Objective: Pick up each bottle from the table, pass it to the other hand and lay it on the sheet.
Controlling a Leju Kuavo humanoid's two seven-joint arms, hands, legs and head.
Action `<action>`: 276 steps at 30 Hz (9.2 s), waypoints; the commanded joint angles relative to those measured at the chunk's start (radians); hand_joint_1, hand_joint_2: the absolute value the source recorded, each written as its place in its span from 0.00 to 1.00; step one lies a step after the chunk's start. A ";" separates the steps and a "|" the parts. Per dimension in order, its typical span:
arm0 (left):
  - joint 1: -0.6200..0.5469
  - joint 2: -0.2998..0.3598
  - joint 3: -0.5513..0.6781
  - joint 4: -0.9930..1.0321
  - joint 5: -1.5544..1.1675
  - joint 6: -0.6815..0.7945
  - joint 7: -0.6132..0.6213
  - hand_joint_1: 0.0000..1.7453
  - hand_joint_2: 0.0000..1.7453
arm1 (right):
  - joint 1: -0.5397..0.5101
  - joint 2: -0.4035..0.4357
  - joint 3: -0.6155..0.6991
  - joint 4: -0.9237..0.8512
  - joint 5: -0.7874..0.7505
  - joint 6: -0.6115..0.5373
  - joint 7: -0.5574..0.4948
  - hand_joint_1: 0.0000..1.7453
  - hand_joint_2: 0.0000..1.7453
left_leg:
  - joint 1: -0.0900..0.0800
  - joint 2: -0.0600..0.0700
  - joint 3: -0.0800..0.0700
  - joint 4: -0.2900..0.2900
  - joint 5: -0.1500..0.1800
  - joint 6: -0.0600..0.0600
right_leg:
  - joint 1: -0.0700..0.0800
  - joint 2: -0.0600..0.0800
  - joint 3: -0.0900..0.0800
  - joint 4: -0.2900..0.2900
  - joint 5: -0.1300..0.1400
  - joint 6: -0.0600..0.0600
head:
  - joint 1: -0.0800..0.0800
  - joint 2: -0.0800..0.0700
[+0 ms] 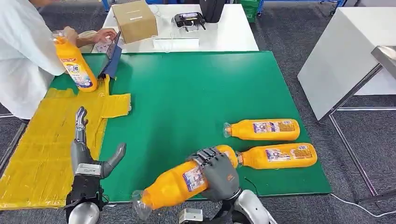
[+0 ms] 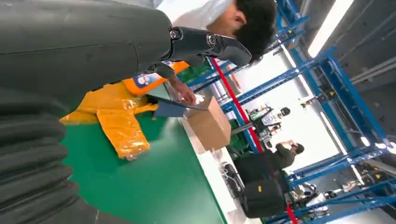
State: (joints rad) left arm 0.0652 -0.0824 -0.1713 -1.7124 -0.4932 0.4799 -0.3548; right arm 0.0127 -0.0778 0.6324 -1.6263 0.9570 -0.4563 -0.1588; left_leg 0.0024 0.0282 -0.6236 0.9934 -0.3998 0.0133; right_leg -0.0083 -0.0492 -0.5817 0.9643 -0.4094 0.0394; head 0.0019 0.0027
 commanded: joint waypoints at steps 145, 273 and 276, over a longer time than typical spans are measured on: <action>-0.837 0.369 -1.028 1.389 -1.078 0.171 1.053 1.00 1.00 | -0.205 -0.111 -0.276 0.040 -0.003 0.078 0.049 0.00 1.00 | -0.003 0.003 -0.003 0.001 0.001 0.001 | -0.003 0.005 -0.004 0.001 0.003 -0.001 | 0.000 0.000; -0.162 0.015 -0.177 0.238 0.298 -0.259 0.006 0.00 1.00 | -0.200 0.193 -0.249 0.241 -0.477 0.193 -0.099 1.00 1.00 | -0.006 -0.004 -0.002 0.000 0.000 0.006 | -0.006 0.001 0.000 0.000 -0.001 0.006 | -0.001 0.000; -0.180 0.013 -0.203 0.241 0.301 -0.264 0.000 0.00 1.00 | -0.241 0.225 -0.170 0.354 -0.543 0.255 -0.095 1.00 1.00 | -0.006 -0.003 -0.003 0.000 0.000 0.006 | -0.006 0.000 -0.002 0.000 0.000 0.006 | -0.001 0.000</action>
State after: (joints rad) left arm -0.0728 -0.0698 -0.3338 -1.5164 -0.1991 0.2228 -0.3532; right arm -0.1833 0.0710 0.2658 -1.3947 0.5320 -0.3172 -0.2494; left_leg -0.0047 0.0243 -0.6291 0.9940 -0.3983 0.0205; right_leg -0.0143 -0.0538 -0.5857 0.9649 -0.4087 0.0473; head 0.0012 0.0027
